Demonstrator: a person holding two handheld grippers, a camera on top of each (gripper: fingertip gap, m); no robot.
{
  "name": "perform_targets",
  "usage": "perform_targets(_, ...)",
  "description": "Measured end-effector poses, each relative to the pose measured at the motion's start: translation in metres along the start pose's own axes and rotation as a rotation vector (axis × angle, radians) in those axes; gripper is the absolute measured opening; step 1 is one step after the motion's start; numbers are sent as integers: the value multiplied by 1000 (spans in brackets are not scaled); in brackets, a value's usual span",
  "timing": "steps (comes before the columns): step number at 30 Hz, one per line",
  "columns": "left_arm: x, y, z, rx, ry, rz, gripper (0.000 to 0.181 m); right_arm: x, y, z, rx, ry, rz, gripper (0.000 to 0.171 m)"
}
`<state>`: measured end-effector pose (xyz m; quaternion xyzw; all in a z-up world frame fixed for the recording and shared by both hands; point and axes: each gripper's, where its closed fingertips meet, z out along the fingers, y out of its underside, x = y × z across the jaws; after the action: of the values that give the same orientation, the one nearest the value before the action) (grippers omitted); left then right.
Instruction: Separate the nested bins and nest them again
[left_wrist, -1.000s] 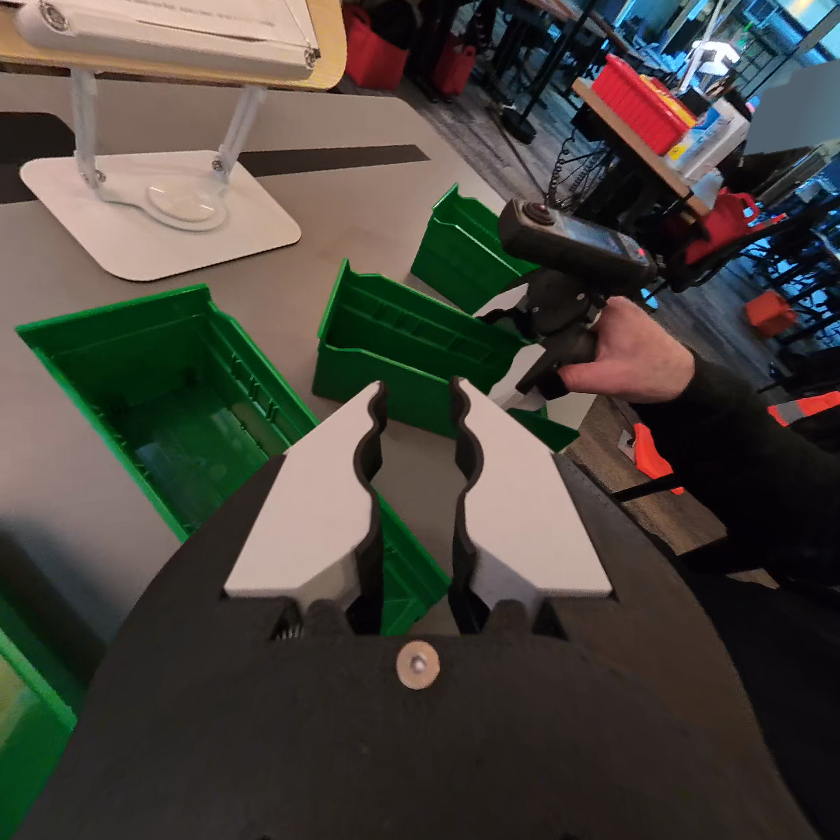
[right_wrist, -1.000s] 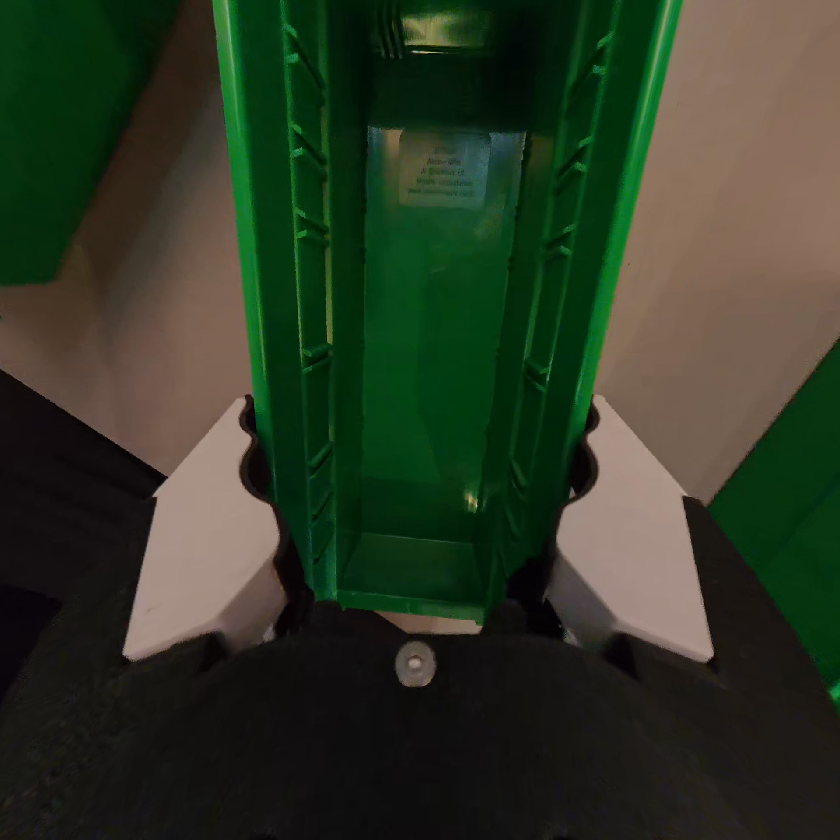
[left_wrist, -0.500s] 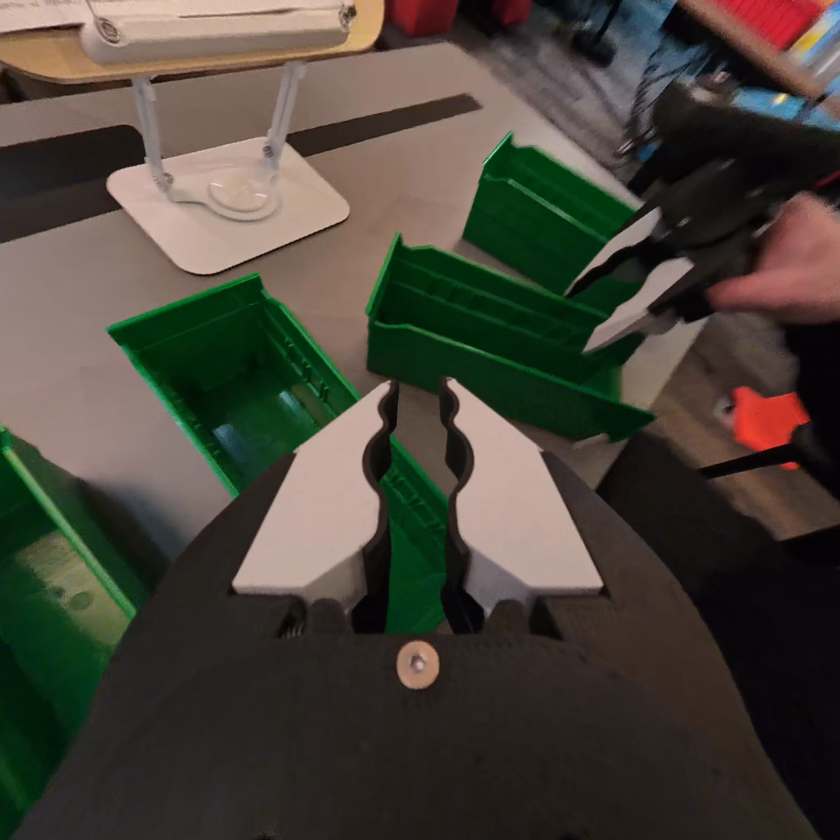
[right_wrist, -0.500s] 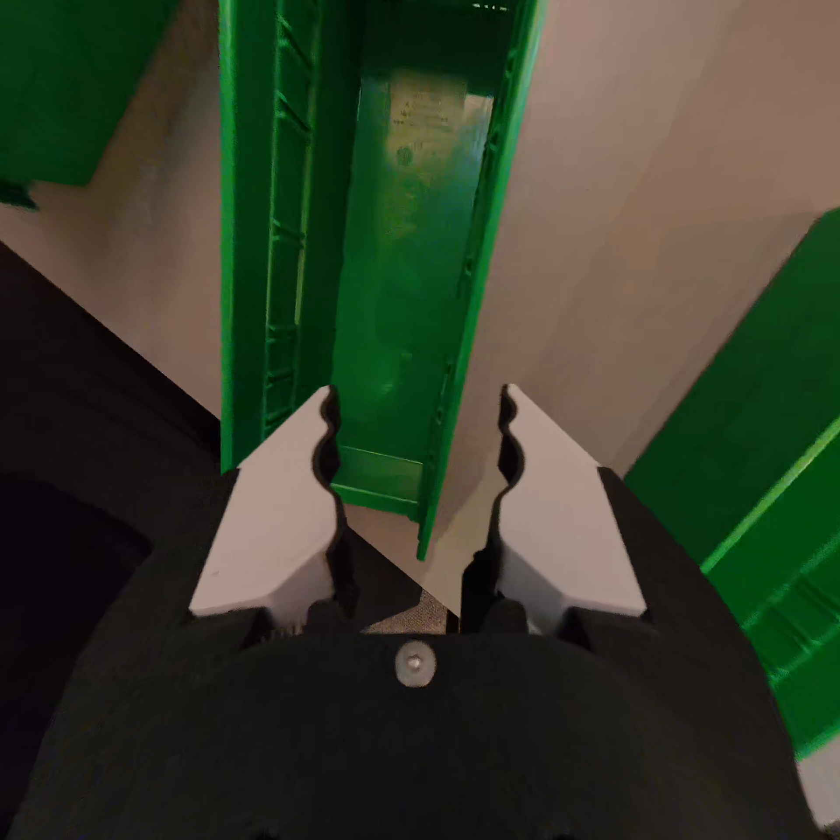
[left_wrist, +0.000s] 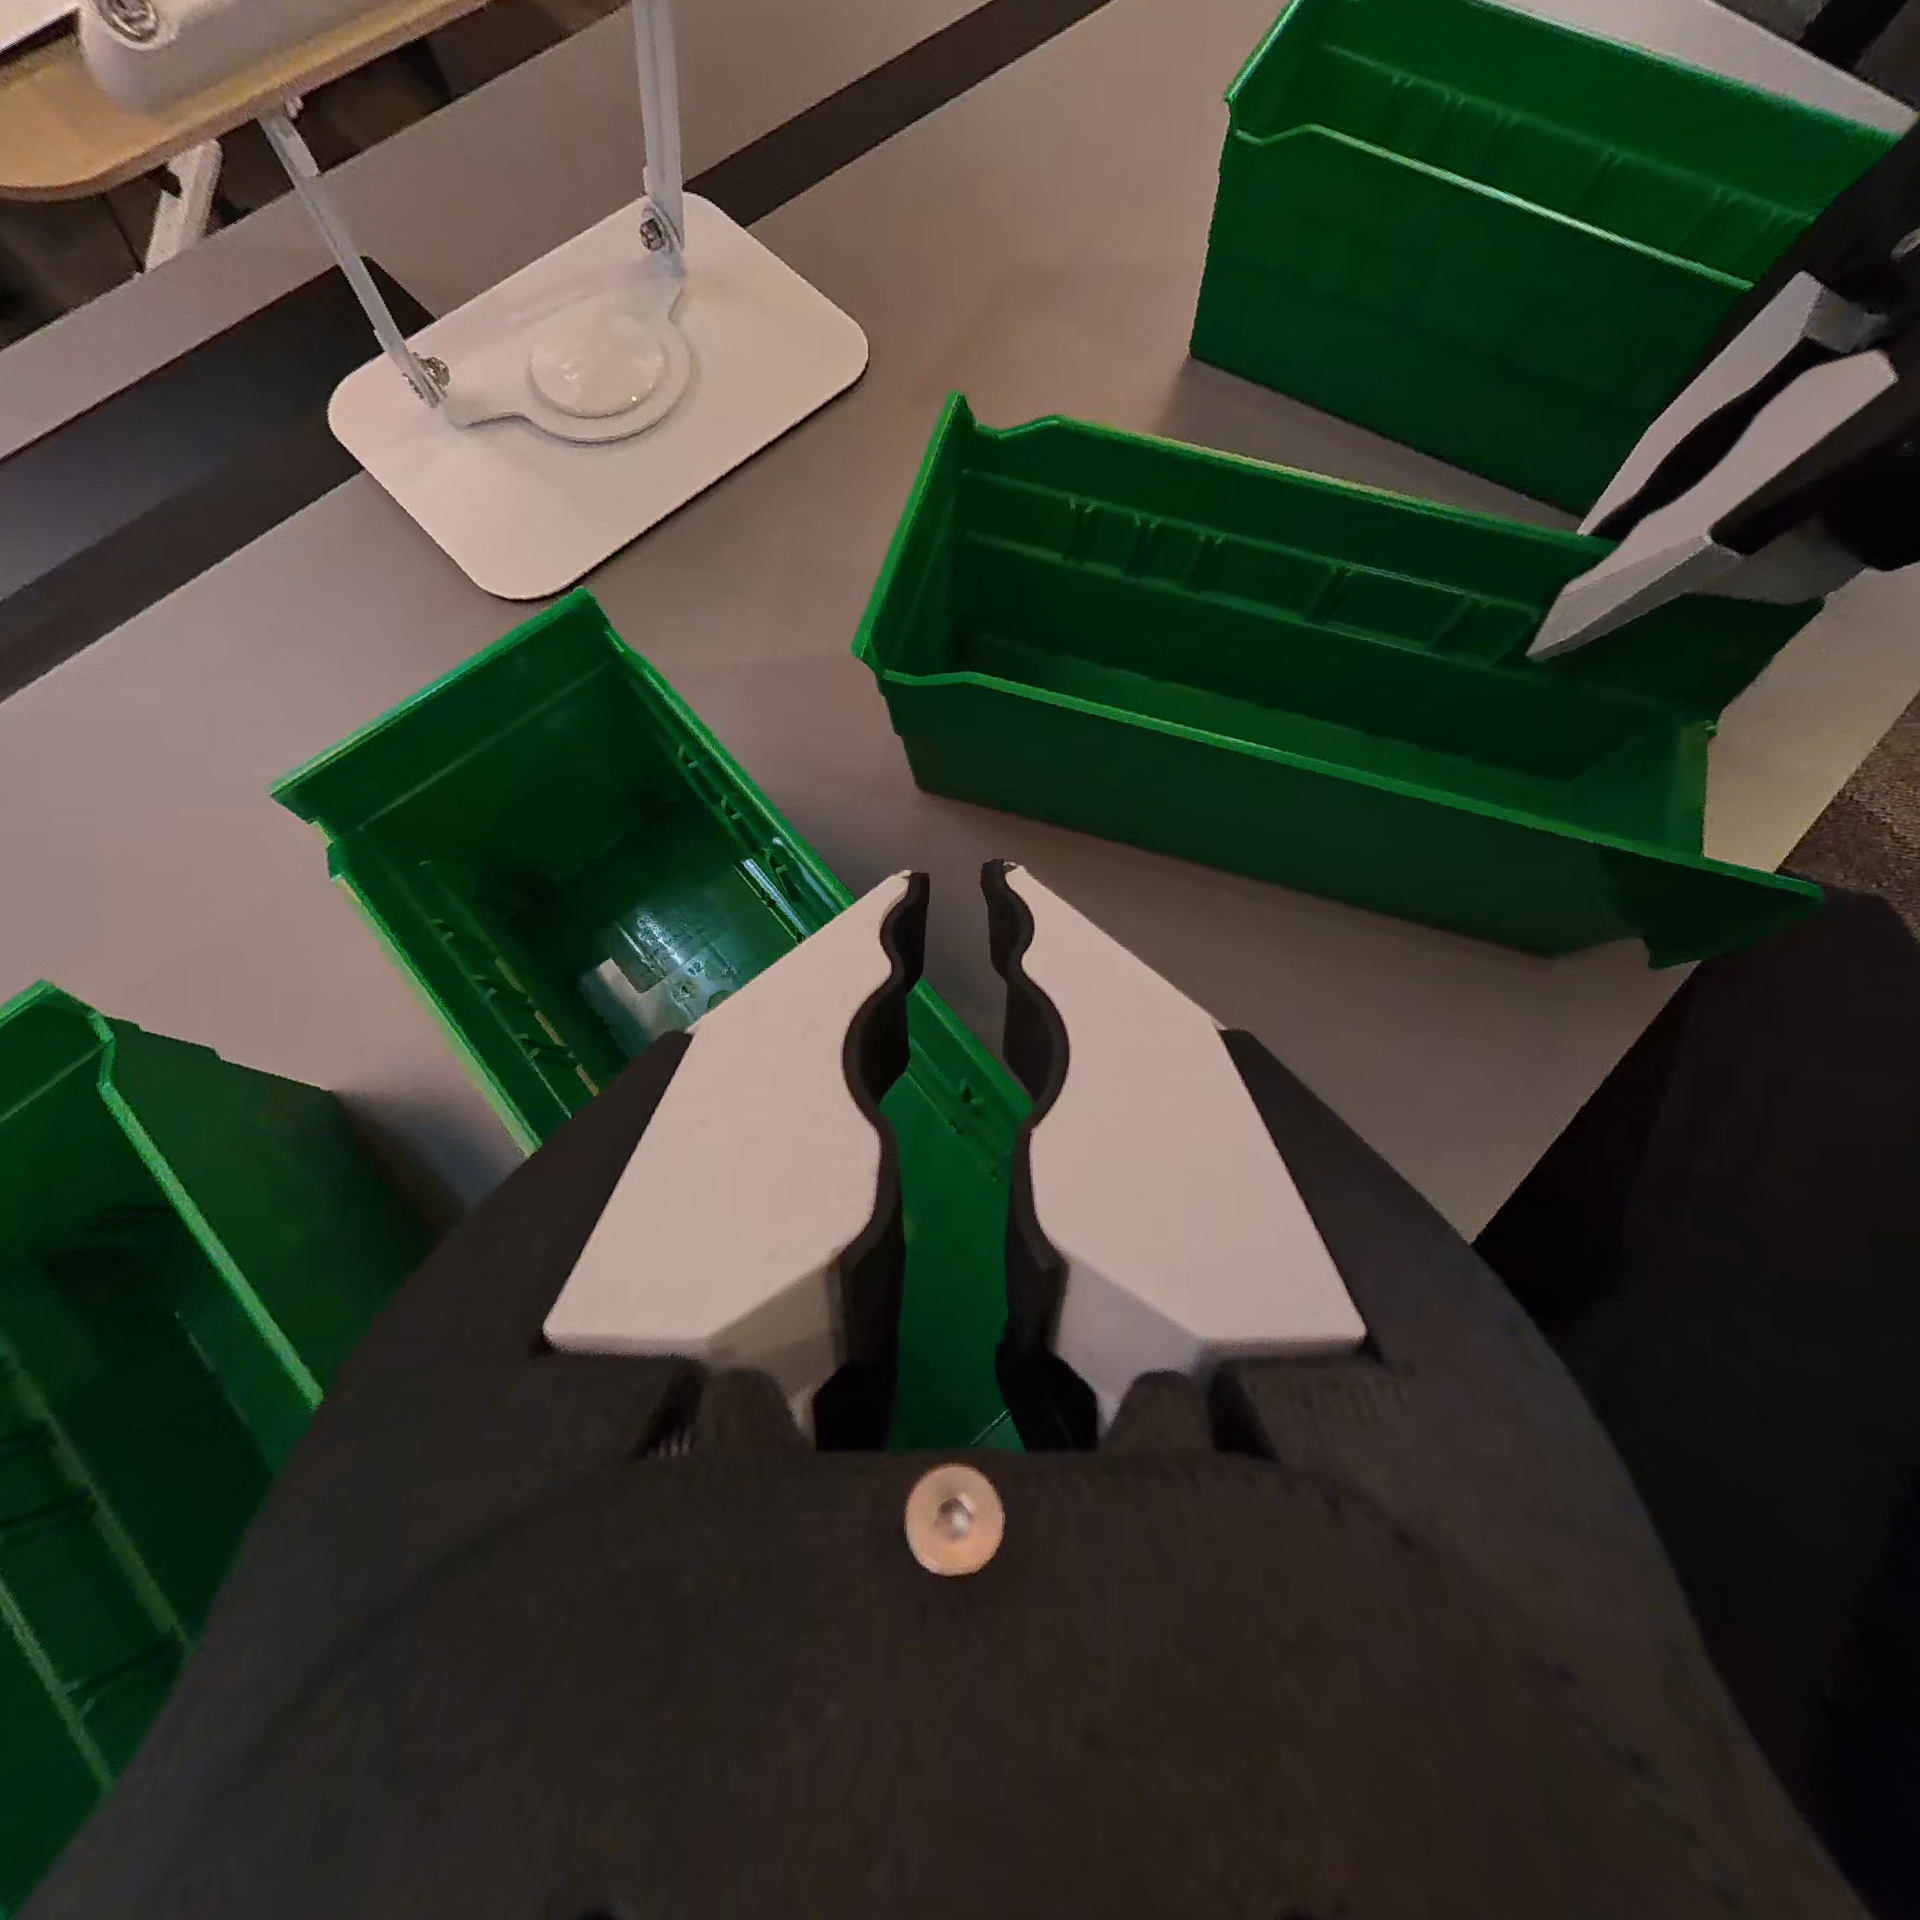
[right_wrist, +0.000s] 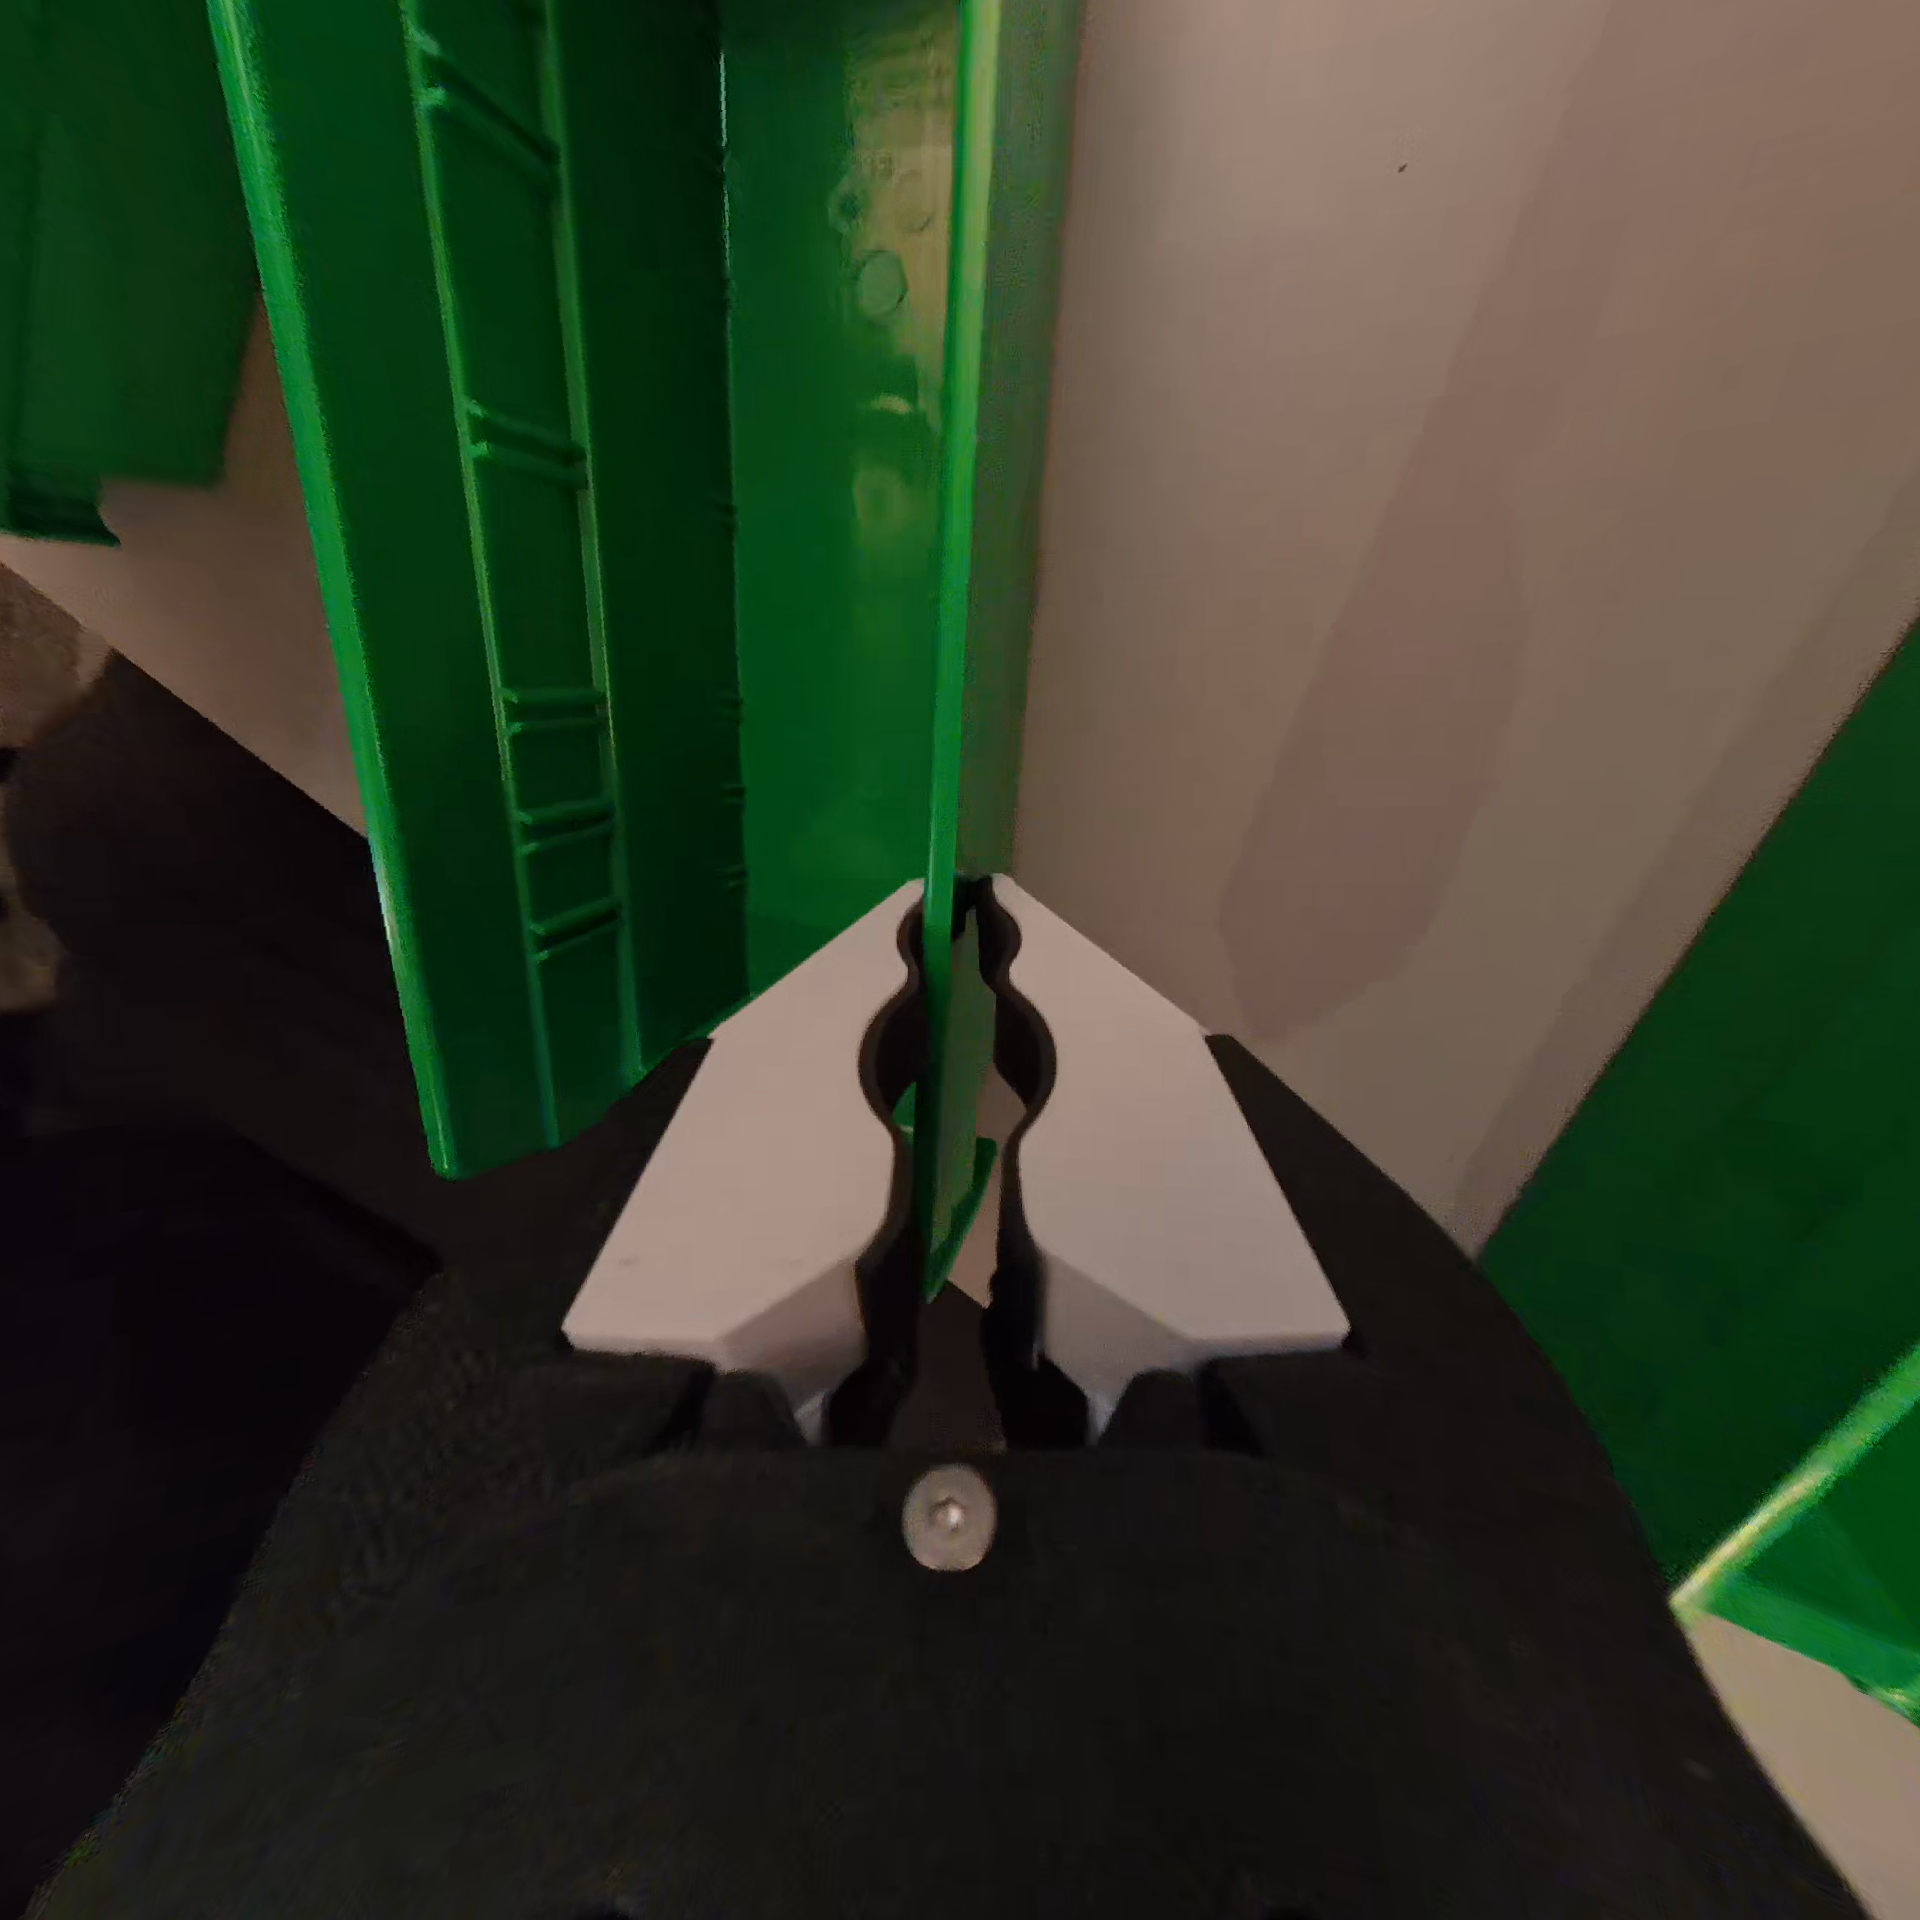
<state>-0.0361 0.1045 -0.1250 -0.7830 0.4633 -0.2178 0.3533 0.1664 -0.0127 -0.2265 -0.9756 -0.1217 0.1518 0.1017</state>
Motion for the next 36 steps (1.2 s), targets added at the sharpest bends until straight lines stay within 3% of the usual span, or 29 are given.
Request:
perform_targets(1,-1,0,-1,4,-1,-4,10,-1,-2,1,22,-7,24,4)
perform_targets(7,-5,2,-2,2,2,-20,11,-5,-7,2,139,-76,120,9)
perform_targets(18,-5,1,-3,7,16,-31,11,-47,20,-15,225,-279,54,36)
perform_targets(21,-5,1,-4,5,12,-30,11,-43,25,-29,288,-254,39,38)
perform_targets(23,-6,1,-5,7,11,-30,11,-50,29,-42,334,-251,-44,38)
perform_targets(26,-8,0,-7,14,8,-35,11,-76,47,-49,313,-220,-333,38)
perform_targets(29,-8,0,-7,14,5,-34,11,-96,59,-43,295,-65,-644,44)
perform_targets(30,-8,0,-6,13,4,-33,12,-102,61,-40,286,-17,-725,44)
perform_targets(32,-7,0,-6,13,4,-31,12,-109,66,-25,221,31,-829,62)
perform_targets(36,-6,-2,-8,16,0,-24,13,-97,75,20,39,120,-941,56)
